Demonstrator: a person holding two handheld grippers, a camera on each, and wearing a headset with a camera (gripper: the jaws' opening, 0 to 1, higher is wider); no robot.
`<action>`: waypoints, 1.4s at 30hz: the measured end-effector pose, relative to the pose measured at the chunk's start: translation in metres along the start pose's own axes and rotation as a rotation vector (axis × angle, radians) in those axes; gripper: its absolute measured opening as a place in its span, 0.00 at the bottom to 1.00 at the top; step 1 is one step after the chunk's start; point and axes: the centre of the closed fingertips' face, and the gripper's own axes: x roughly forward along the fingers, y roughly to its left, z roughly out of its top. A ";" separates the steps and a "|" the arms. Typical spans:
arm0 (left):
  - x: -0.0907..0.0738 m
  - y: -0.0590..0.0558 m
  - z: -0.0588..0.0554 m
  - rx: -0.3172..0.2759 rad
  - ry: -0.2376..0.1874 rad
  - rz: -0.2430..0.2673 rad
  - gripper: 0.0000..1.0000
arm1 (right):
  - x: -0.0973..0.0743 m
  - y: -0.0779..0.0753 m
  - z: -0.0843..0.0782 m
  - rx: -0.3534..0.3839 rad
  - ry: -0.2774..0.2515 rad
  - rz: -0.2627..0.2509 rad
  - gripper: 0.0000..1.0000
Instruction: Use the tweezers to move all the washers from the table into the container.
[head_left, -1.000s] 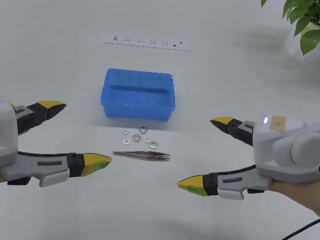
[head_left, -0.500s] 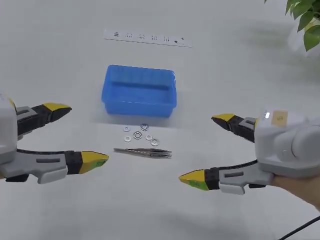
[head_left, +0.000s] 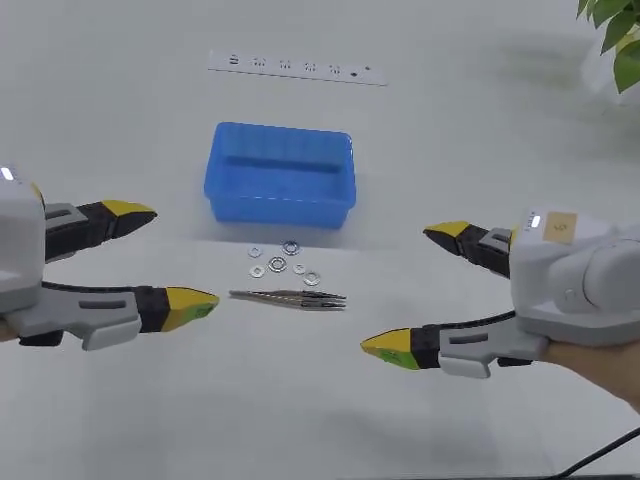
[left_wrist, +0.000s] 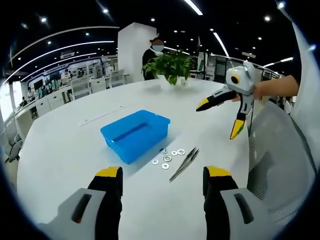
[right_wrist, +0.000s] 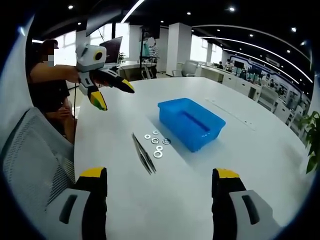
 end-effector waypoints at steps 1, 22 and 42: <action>0.000 0.001 0.000 0.019 0.002 0.003 0.68 | 0.000 -0.001 0.000 0.001 0.001 0.000 0.86; 0.034 -0.016 -0.029 0.078 0.123 -0.136 0.60 | 0.043 0.021 0.006 0.032 0.051 0.147 0.58; 0.073 -0.034 -0.056 0.210 0.280 -0.297 0.40 | 0.089 0.039 -0.004 -0.125 0.198 0.299 0.24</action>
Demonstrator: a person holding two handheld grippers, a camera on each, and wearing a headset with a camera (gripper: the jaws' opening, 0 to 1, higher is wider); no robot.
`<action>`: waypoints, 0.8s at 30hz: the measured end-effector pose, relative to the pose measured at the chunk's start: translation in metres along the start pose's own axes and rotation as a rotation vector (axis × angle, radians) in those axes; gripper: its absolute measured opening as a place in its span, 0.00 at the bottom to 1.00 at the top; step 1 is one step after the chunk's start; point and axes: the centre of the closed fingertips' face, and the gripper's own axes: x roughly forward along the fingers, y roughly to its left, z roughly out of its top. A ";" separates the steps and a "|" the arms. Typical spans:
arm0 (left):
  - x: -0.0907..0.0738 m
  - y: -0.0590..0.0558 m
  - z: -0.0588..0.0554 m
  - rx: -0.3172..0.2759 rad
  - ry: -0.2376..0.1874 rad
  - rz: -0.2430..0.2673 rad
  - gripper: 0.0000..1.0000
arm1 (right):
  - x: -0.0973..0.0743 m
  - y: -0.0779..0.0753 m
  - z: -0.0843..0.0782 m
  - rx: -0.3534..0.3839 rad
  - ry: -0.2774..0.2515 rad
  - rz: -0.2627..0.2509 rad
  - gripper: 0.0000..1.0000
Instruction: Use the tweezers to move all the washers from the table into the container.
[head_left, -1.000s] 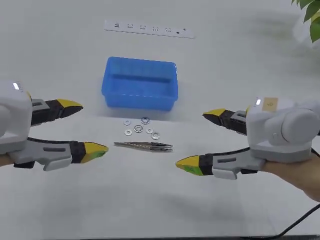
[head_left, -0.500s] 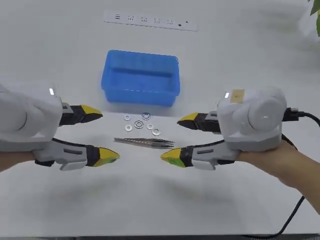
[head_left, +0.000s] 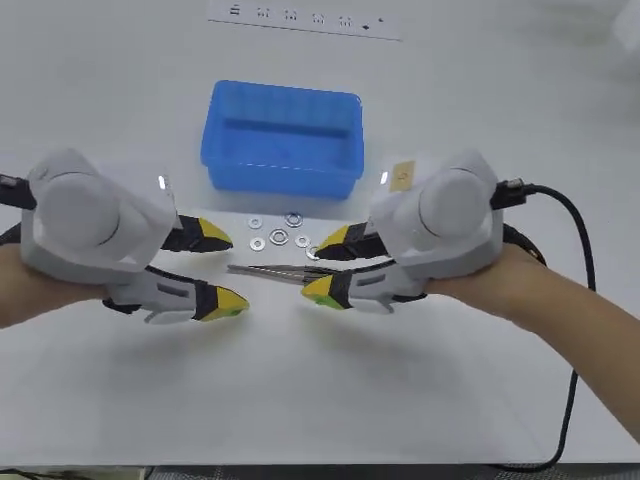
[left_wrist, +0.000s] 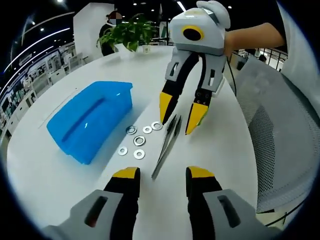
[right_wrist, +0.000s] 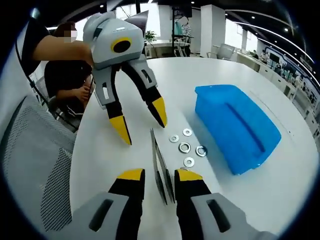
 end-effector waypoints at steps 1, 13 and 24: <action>0.002 0.000 -0.002 0.013 0.017 -0.005 0.39 | 0.002 0.001 -0.001 -0.016 0.012 0.008 0.22; 0.001 0.003 0.003 0.192 0.083 -0.065 0.24 | 0.005 0.001 -0.009 -0.119 0.088 0.016 0.15; 0.004 -0.001 0.004 0.396 0.162 -0.128 0.06 | 0.006 0.000 -0.008 -0.141 0.112 0.014 0.12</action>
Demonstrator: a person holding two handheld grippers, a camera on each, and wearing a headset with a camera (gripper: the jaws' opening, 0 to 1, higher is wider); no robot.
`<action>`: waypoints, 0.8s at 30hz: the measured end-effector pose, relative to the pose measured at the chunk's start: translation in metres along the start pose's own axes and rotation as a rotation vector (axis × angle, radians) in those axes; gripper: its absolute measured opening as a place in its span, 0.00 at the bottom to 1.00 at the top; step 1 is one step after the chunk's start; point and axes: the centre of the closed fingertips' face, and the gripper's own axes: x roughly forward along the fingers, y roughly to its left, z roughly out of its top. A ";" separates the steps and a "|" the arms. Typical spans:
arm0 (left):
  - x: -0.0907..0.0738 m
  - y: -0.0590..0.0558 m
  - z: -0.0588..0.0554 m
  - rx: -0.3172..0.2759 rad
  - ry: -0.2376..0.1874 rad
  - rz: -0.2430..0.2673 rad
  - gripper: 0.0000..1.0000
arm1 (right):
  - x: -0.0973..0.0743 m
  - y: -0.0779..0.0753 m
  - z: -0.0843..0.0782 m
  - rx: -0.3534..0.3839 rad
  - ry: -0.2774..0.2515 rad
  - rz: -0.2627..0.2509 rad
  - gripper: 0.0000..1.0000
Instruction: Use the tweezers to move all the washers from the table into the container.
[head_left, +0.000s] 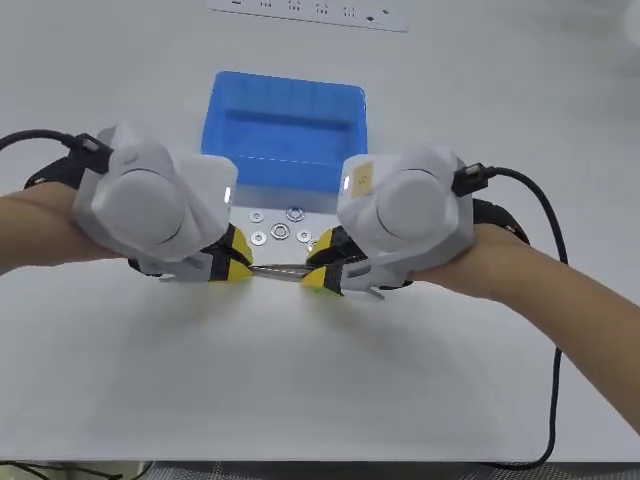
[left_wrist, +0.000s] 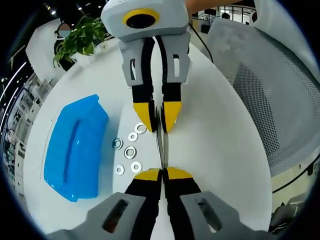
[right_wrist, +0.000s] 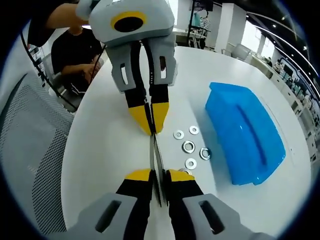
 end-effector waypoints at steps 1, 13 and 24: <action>0.001 0.000 0.000 0.018 -0.006 -0.003 0.06 | 0.000 0.000 0.000 -0.001 0.001 -0.002 0.12; -0.005 0.000 0.003 -0.076 -0.066 0.031 0.04 | -0.001 0.002 0.000 0.003 -0.036 -0.007 0.09; -0.030 -0.001 0.041 0.024 -0.136 0.056 0.04 | -0.014 0.002 0.006 -0.106 -0.107 -0.072 0.08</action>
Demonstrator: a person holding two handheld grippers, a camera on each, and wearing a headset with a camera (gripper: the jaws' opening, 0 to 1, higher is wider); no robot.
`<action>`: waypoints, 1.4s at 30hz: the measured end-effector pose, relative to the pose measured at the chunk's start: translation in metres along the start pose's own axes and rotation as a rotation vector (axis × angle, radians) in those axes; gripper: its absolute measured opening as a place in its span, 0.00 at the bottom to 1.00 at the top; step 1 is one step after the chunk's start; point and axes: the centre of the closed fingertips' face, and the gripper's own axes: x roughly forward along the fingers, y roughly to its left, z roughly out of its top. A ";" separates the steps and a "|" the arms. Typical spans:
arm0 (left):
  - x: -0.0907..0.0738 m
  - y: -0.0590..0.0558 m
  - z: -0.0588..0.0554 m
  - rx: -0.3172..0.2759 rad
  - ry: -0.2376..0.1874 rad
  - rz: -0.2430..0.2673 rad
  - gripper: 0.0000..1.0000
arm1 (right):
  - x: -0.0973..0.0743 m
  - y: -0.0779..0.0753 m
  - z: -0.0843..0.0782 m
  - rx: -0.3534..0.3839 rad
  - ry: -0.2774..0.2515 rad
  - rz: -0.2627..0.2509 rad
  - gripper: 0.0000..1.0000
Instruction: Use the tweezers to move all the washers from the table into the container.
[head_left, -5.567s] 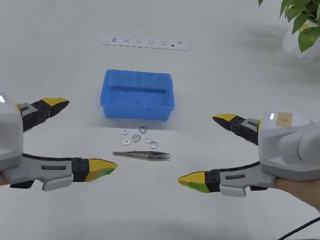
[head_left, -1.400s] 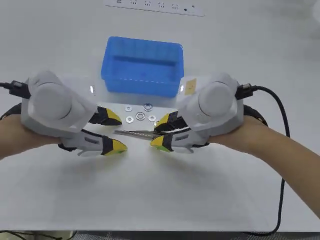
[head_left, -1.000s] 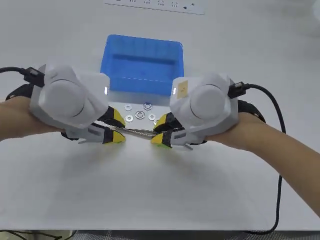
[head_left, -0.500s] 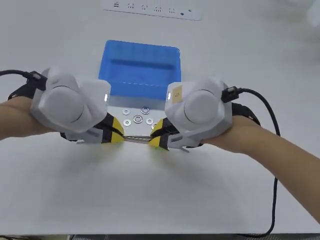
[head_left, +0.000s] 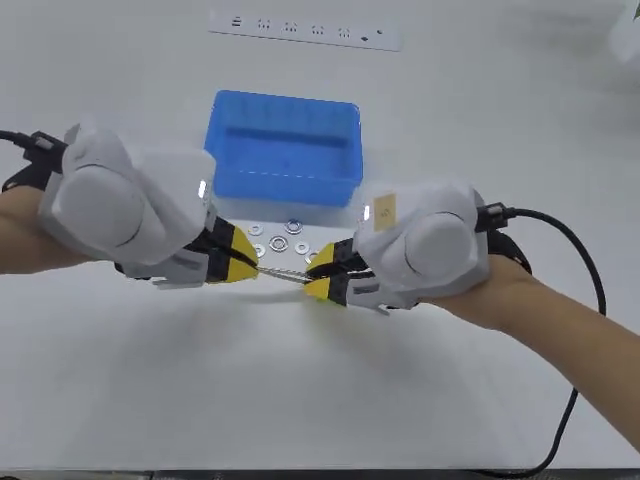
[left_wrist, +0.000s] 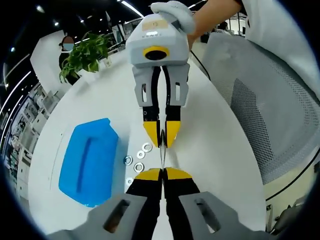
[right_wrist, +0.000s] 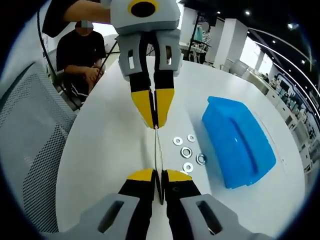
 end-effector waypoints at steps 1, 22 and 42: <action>-0.001 0.000 0.006 0.007 -0.013 0.003 0.04 | -0.002 0.000 0.000 -0.018 0.002 -0.006 0.08; 0.026 0.010 0.102 0.008 -0.318 0.004 0.05 | -0.039 -0.007 -0.014 0.037 -0.136 -0.058 0.08; 0.030 0.014 0.090 -0.102 -0.347 0.000 0.07 | -0.035 -0.008 -0.011 0.041 -0.168 -0.049 0.07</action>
